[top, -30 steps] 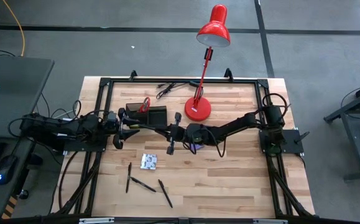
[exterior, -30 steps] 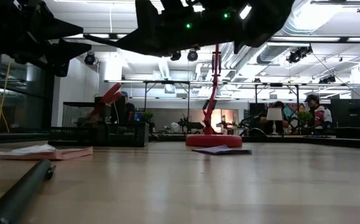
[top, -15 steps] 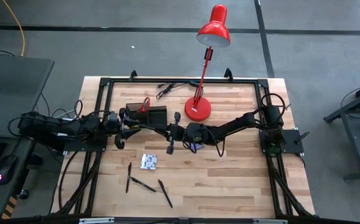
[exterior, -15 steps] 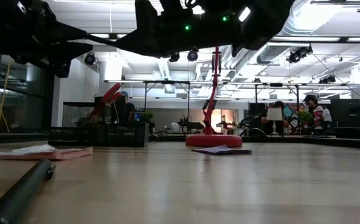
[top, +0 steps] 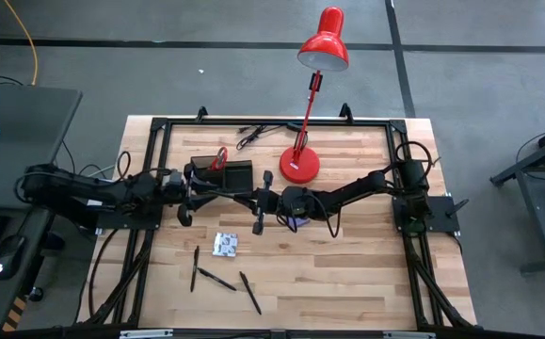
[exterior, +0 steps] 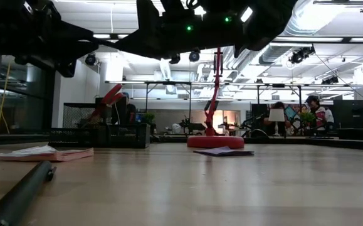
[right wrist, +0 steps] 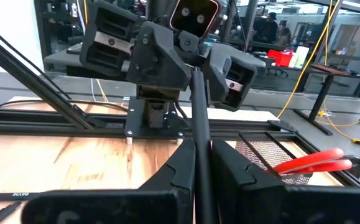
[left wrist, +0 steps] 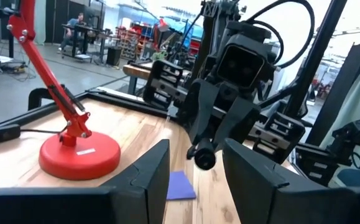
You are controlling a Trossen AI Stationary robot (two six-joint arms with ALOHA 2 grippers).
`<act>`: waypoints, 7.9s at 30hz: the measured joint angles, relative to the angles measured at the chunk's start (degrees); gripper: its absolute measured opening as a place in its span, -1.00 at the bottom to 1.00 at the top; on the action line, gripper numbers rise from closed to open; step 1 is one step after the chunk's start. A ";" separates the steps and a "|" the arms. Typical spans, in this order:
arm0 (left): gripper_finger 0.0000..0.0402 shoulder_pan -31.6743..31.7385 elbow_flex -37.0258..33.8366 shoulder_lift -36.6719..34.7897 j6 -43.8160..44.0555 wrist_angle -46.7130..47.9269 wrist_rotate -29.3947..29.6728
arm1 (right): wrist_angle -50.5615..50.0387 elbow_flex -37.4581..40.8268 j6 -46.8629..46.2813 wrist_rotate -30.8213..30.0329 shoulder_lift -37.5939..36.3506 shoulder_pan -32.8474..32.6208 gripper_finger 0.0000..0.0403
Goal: Pick and place office supplies into organizer
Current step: Put the black pen into the black desk organizer, then put the violet sticky notes into the black desk organizer
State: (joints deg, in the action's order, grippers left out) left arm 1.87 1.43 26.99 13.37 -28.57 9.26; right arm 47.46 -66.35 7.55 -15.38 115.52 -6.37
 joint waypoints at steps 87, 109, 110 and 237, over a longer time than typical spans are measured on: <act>-0.86 0.02 37.09 -9.49 12.41 71.00 23.98 | -37.77 0.05 -14.01 -15.71 -0.04 -11.76 -0.56; -0.84 5.08 45.71 14.25 15.48 87.02 29.54 | -37.77 0.16 -13.70 -15.58 -0.04 -12.15 -0.58; -0.84 6.11 45.81 14.50 14.77 86.54 28.34 | -37.77 0.16 -13.72 -15.56 -0.04 -12.15 -0.58; 0.19 33.73 12.79 -18.93 11.57 29.00 -47.14 | -73.18 -9.83 -51.01 5.63 -0.68 -4.78 0.79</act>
State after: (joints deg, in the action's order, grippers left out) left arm 35.59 14.22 8.05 24.94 0.43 -37.89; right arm -25.72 -76.18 -43.46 -9.74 114.85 -11.15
